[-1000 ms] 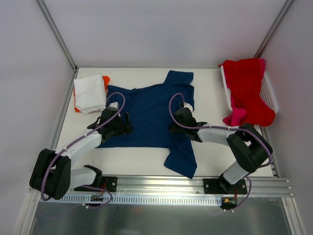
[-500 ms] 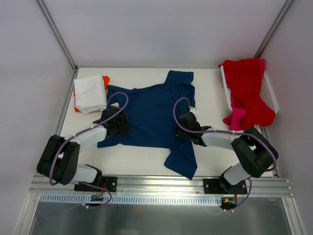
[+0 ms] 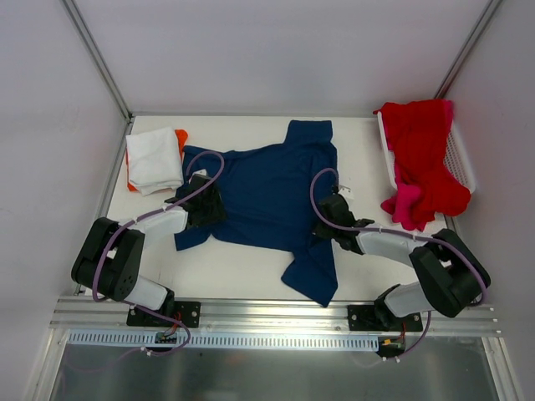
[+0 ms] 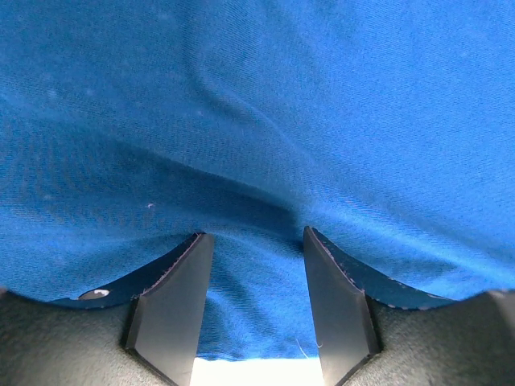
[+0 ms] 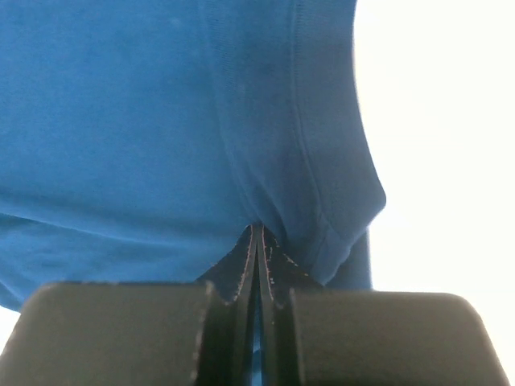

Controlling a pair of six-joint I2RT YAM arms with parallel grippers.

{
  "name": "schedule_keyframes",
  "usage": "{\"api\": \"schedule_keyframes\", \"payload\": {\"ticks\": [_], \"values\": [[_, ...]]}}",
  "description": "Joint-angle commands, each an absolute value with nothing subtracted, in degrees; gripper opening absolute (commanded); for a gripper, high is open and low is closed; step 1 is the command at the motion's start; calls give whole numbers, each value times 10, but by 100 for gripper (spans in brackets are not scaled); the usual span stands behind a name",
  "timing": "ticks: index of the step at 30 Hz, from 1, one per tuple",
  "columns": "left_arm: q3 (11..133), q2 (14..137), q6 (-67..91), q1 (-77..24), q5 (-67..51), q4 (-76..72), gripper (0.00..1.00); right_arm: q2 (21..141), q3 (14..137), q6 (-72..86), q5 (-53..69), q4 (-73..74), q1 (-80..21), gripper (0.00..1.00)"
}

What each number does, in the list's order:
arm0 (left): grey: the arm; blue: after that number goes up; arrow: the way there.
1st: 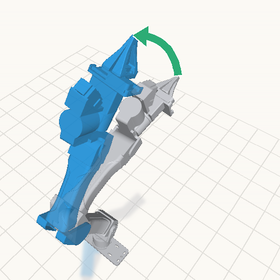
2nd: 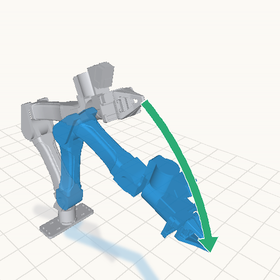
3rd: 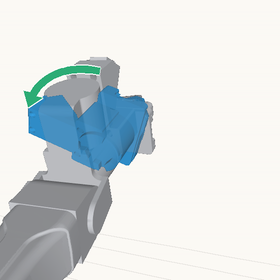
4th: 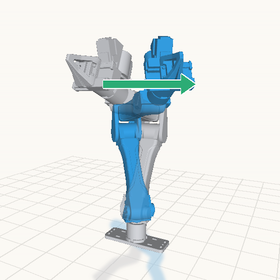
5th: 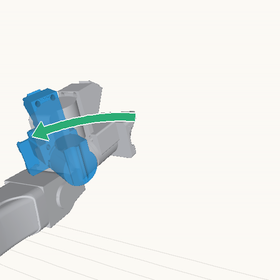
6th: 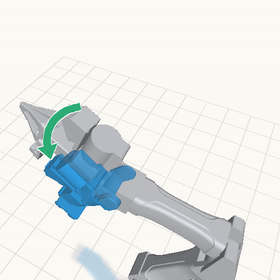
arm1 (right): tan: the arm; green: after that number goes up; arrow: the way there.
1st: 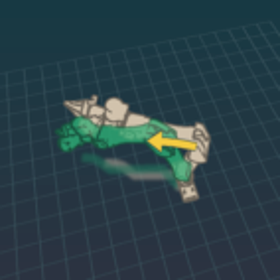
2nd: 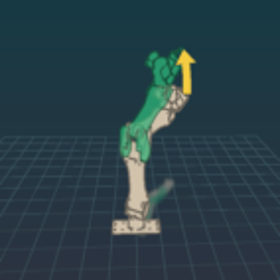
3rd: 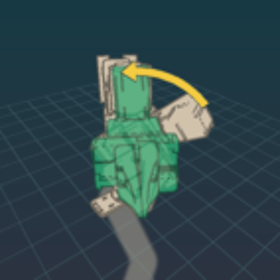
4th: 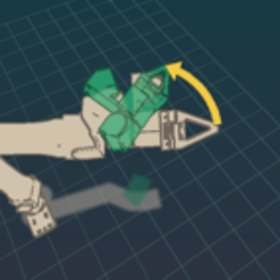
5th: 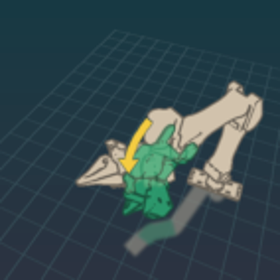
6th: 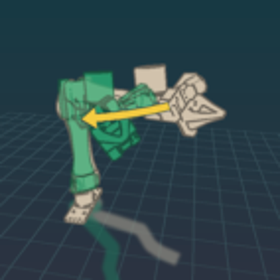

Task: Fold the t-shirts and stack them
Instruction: Flatten the tshirt out

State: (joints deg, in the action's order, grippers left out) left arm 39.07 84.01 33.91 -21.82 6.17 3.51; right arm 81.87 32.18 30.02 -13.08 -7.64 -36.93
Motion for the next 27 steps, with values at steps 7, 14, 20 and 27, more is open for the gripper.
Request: {"api": "schedule_keyframes", "payload": {"ticks": [7,14,20,27], "values": [[374,873,348,-227,63,89,49,711,299,290,-189,62,-335,0],[374,872,350,-227,63,91,49,577,249,251,-189,128,-226,0],[373,869,350,-229,67,91,48,474,229,253,-108,126,-166,0],[373,865,348,-233,69,91,47,524,281,237,21,77,-166,83]]}}
